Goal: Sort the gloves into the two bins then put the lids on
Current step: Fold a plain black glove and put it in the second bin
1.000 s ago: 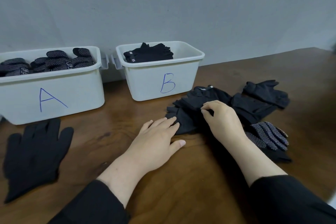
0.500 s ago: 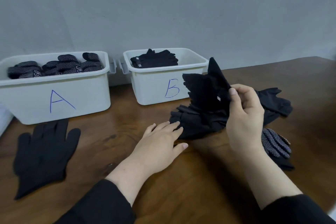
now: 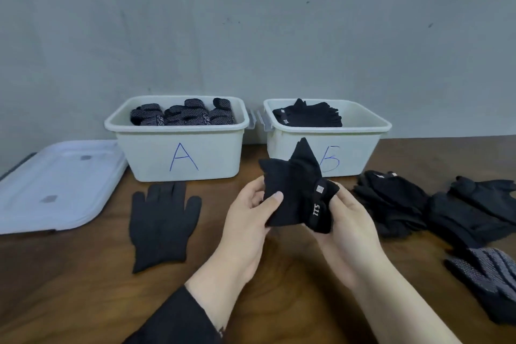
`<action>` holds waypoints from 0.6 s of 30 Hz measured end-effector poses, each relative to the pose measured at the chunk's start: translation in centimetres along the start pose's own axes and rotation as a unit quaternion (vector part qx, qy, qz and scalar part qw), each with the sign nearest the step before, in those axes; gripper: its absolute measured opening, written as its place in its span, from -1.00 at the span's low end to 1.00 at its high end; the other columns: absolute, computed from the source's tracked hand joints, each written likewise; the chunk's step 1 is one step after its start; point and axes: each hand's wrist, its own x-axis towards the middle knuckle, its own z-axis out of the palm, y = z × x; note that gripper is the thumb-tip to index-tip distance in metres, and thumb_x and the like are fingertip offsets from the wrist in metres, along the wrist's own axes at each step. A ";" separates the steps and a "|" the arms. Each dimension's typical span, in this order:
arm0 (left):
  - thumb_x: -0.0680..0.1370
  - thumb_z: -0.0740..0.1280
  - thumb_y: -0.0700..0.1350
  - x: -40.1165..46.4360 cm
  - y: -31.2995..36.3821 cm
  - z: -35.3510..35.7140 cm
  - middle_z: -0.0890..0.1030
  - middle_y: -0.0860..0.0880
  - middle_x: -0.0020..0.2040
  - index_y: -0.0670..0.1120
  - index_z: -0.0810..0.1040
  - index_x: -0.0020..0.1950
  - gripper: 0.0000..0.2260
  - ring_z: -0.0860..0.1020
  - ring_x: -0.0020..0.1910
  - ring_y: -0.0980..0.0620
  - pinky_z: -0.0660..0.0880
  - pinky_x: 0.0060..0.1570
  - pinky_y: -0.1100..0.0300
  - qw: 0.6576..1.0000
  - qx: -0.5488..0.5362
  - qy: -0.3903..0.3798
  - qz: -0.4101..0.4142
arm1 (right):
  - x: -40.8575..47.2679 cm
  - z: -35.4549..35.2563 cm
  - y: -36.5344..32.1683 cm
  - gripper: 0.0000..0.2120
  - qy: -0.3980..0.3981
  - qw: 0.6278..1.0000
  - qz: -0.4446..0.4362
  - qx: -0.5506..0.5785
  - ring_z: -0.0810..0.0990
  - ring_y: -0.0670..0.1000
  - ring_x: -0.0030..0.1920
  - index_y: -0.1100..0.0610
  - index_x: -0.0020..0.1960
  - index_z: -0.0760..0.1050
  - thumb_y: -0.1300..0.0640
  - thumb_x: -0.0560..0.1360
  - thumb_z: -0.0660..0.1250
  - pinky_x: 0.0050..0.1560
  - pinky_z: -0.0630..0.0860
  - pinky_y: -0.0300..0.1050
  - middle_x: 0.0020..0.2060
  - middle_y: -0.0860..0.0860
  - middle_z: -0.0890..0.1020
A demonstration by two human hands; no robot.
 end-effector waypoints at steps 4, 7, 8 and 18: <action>0.61 0.35 -0.10 0.1 1.2 -2.5 0.59 0.22 0.17 0.20 0.46 0.33 -0.67 0.54 0.16 0.31 0.47 0.13 0.35 0.968 0.201 0.115 0.097 | 0.3 1.7 -0.4 -0.79 0.059 0.961 -0.167 -0.214 0.63 -0.04 -0.09 0.00 -0.06 0.60 0.18 0.67 0.24 0.03 0.52 -0.16 -0.13 -0.07 0.69; 0.65 0.26 -0.15 -0.1 2.2 -4.7 0.57 0.20 0.16 0.15 0.49 0.26 -0.74 0.52 0.12 0.33 0.44 0.12 0.44 0.927 0.274 0.198 0.159 | 0.6 1.5 0.2 -0.85 -0.003 0.864 -0.254 -0.436 0.59 -0.22 0.03 -0.08 0.09 0.58 0.09 0.66 0.24 0.01 0.46 -0.43 -0.06 -0.24 0.66; 0.65 0.24 -0.17 -0.2 2.4 -5.4 0.57 0.17 0.13 0.13 0.51 0.24 -0.76 0.52 0.10 0.31 0.42 0.07 0.49 0.915 0.301 0.209 0.168 | 0.7 1.3 0.9 -0.80 -0.050 0.823 -0.234 -0.516 0.54 -0.28 0.15 -0.10 0.21 0.57 0.03 0.66 0.22 0.14 0.40 -0.48 0.10 -0.29 0.63; 0.62 0.26 -0.16 -0.7 1.8 -6.7 0.57 0.21 0.13 0.04 0.62 0.18 -0.78 0.46 0.16 0.29 0.35 0.18 0.46 0.811 0.547 0.025 0.207 | 0.6 -1.3 2.6 -0.58 -0.205 0.692 -0.148 -0.676 0.13 -0.42 0.39 -0.11 0.51 0.38 -0.10 0.68 0.12 0.38 -0.19 -0.54 0.46 -0.29 0.37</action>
